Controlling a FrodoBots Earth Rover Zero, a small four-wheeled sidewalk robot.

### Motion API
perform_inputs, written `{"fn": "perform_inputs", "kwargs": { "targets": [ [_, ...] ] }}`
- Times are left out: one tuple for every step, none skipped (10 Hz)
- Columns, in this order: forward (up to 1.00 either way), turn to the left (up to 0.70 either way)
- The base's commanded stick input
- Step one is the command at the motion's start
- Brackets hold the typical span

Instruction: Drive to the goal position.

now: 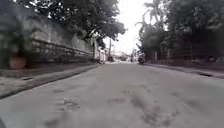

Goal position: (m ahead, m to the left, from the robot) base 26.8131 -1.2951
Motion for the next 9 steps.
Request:
{"fn": "perform_inputs", "kwargs": {
  "targets": [
    [1.00, -0.22],
    [1.00, 0.01],
    [1.00, 0.01],
    [1.00, 0.01],
    [1.00, 0.01],
    [1.00, 0.01],
    [1.00, 0.01],
    [1.00, 0.01],
    [1.00, 0.01]
  ]
}}
